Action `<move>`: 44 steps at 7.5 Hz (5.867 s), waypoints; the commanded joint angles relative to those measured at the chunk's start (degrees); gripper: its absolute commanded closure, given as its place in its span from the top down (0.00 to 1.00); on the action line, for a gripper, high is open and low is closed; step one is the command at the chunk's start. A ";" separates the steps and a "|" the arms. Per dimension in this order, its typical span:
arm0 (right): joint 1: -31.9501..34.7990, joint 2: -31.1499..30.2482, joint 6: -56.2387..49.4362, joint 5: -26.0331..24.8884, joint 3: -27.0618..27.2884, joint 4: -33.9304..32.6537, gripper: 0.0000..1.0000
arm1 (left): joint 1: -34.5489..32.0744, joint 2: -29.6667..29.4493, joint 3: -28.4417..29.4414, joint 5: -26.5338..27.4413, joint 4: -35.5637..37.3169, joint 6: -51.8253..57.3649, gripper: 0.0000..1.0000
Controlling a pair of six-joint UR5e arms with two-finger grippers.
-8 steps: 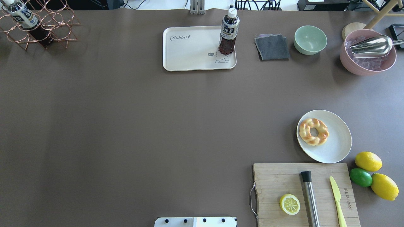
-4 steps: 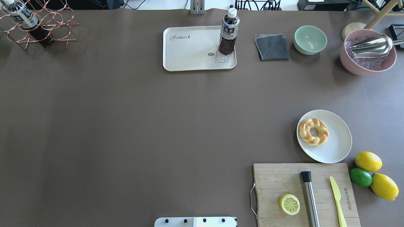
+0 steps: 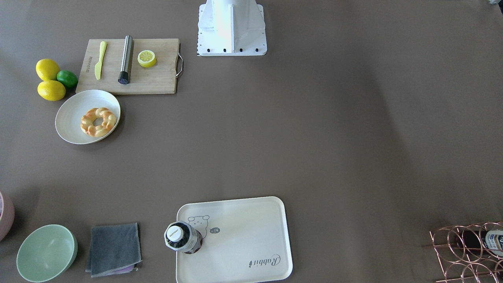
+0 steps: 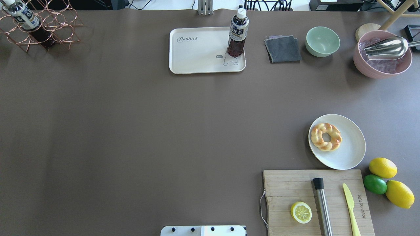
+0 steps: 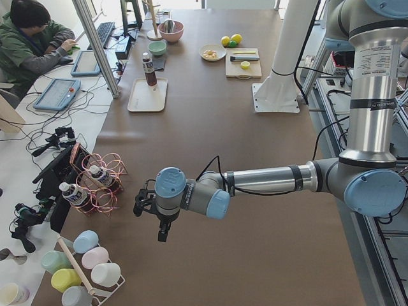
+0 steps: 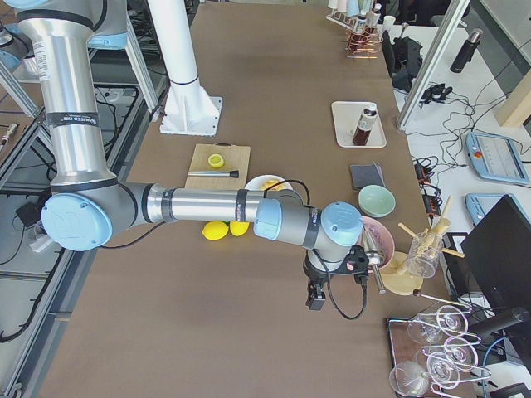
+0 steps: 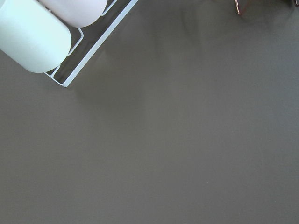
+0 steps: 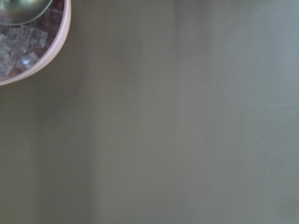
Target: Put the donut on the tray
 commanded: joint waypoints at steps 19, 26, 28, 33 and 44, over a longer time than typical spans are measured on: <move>-46.80 -18.78 70.14 -13.10 13.69 59.39 0.75 | 1.97 -0.54 -4.98 -5.07 -11.15 -3.99 1.00; -46.98 -18.43 70.50 -12.75 12.99 60.73 0.00 | 2.85 -0.54 -5.25 -5.15 -11.33 -4.08 1.00; -46.98 -14.94 70.50 -11.35 13.60 60.38 0.00 | 2.94 -0.54 -6.12 -5.24 -10.98 -4.25 1.00; -47.85 10.00 85.84 -11.69 13.43 48.46 0.00 | 5.12 -7.11 -7.00 -12.00 -10.71 -18.98 0.99; -70.61 61.28 111.72 -39.19 -5.20 10.80 0.00 | 20.94 -7.40 -20.89 -6.49 -10.98 -43.72 0.95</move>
